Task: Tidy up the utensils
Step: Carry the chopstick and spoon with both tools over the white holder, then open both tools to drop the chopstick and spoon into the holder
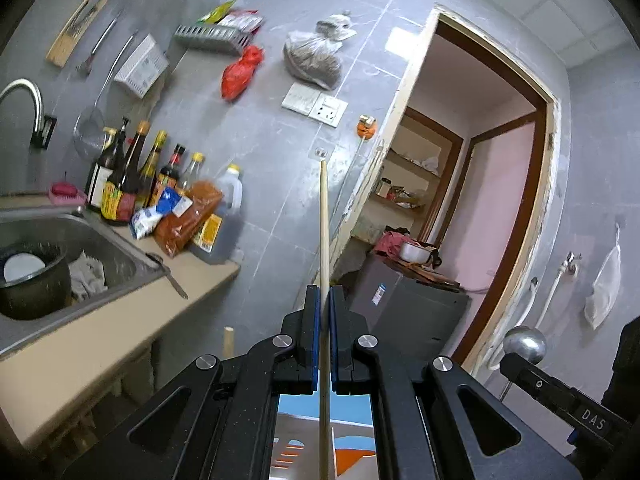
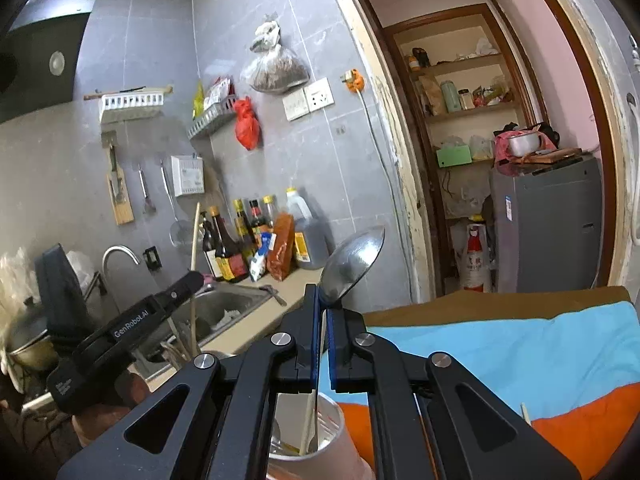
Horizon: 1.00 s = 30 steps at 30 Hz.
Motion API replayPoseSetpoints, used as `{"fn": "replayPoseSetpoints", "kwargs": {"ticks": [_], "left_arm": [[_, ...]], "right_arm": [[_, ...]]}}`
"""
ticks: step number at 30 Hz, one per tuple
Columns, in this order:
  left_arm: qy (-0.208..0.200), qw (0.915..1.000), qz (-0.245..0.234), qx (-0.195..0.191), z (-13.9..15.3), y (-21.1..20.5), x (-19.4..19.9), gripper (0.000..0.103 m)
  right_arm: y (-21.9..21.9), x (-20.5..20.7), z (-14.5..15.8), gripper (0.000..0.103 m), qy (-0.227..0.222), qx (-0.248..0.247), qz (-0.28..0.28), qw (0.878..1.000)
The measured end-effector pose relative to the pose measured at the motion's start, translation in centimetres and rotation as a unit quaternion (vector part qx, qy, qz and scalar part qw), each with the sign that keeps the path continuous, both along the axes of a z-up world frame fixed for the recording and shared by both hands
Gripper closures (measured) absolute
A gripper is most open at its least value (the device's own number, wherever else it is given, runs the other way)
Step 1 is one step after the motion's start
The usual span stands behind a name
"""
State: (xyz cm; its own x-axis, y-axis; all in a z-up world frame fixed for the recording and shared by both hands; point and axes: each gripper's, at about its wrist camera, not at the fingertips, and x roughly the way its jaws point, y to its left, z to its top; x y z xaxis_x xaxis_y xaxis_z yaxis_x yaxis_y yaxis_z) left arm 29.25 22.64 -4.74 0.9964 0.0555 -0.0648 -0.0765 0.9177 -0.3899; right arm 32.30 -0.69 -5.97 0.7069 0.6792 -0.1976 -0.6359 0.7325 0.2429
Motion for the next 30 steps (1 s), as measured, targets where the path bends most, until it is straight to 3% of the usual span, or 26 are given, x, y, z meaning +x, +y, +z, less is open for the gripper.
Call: {"fn": "replayPoseSetpoints", "kwargs": {"ticks": [6,22,25,27,30], "left_arm": [[-0.009,0.9989,0.008,0.044,-0.8,-1.5,-0.1,0.101],[0.020,0.9971,-0.012,0.072,-2.2,-2.2,-1.2,0.101],[0.031,0.9969,-0.019,0.069,-1.9,-2.1,-1.5,0.100],[0.039,0.9968,-0.025,0.065,-1.6,-2.0,-1.7,0.098],[0.050,0.9967,-0.033,0.055,-1.1,-1.9,-2.0,0.084]], "right_arm": [[0.5,0.0,-0.9,0.099,0.001,-0.015,0.008,1.000],[0.8,-0.5,-1.9,0.095,0.029,-0.032,0.023,0.999],[0.5,-0.7,-1.8,0.083,0.033,-0.028,0.024,0.999],[0.3,-0.9,-1.4,0.081,0.031,-0.020,0.026,0.999],[-0.1,-1.2,-0.6,0.080,0.028,-0.015,0.025,0.999]]}}
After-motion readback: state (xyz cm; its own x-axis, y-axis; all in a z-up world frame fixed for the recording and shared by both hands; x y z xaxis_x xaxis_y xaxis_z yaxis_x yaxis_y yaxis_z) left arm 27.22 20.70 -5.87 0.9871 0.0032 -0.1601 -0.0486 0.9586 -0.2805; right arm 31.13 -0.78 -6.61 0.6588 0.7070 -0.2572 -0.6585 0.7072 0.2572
